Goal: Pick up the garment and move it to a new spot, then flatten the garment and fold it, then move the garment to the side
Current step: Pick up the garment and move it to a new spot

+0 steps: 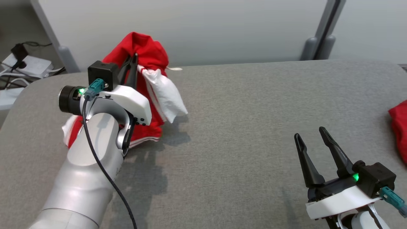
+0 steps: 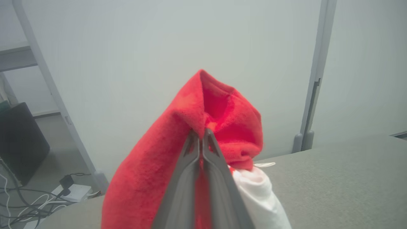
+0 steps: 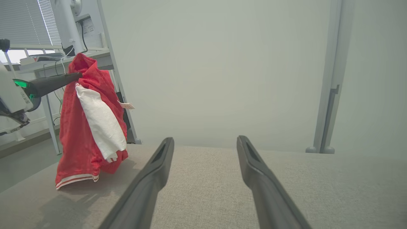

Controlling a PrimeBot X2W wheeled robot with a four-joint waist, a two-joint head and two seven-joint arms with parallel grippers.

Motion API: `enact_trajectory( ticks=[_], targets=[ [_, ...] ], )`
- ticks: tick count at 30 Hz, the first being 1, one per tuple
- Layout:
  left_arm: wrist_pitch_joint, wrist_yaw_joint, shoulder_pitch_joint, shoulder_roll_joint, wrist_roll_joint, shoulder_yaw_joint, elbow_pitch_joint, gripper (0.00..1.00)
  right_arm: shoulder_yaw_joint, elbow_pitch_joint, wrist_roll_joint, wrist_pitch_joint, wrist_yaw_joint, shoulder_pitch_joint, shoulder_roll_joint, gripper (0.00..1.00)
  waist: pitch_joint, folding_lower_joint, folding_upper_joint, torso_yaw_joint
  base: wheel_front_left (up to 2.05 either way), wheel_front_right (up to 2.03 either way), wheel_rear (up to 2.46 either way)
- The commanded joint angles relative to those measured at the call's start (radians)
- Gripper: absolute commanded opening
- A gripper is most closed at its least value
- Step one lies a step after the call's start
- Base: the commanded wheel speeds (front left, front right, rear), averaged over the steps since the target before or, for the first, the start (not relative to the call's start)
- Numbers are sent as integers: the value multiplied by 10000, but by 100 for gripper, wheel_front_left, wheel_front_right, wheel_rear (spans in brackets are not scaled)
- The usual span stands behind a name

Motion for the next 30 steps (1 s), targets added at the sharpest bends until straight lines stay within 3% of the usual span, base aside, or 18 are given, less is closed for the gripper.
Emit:
enact_trajectory(
  ticks=[1,15,23,30],
  targets=[
    [-60,-50,-146,260,74,149,-435,0,159,-249,113,-59,42,-14,-40,100,-202,0,0,-329,0,0,0],
    [854,-276,118,-240,-4,-1252,-1802,0,153,-336,162,-59,42,-48,39,100,-92,0,0,-1736,0,0,0],
    [1384,-370,387,-283,-861,-3070,-2060,0,332,-366,222,-59,42,-310,152,100,395,0,0,-2406,0,0,0],
    [1588,-208,429,-285,-1633,-4654,-1312,0,409,-369,261,-59,42,-595,280,100,911,0,0,-2827,0,0,0]
  ],
)
